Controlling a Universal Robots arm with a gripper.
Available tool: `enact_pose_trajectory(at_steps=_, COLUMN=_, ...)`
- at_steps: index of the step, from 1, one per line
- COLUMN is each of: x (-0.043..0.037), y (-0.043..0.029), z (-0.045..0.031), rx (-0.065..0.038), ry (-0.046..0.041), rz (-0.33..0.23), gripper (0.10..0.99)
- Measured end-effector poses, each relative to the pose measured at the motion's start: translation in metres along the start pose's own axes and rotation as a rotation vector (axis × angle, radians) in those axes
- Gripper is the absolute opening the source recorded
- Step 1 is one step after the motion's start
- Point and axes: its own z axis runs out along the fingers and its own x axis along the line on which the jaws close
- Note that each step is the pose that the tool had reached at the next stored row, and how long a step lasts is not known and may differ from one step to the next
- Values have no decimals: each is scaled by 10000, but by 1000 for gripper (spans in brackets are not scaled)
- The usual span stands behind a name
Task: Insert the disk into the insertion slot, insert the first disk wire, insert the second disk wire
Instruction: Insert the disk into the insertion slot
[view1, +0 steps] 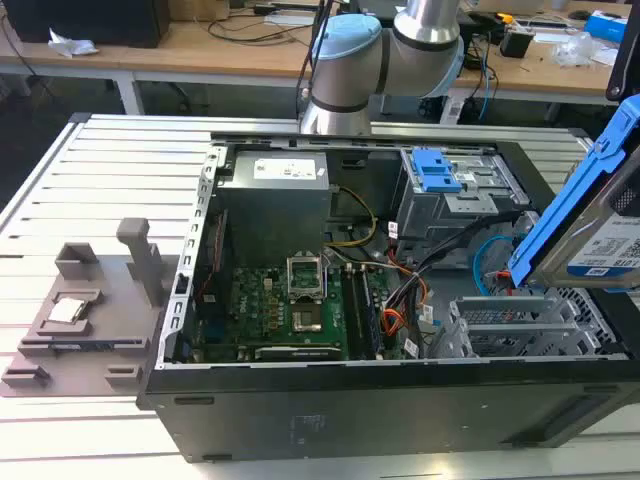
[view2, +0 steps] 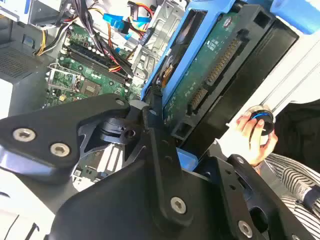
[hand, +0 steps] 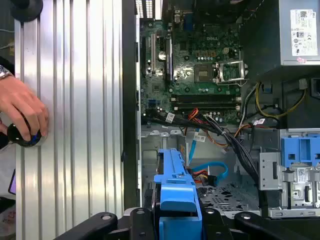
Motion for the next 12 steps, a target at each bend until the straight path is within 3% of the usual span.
enact_pose_trajectory(at_steps=12, x=0, y=-3, z=86, rx=0, ry=0, rz=0, gripper=365)
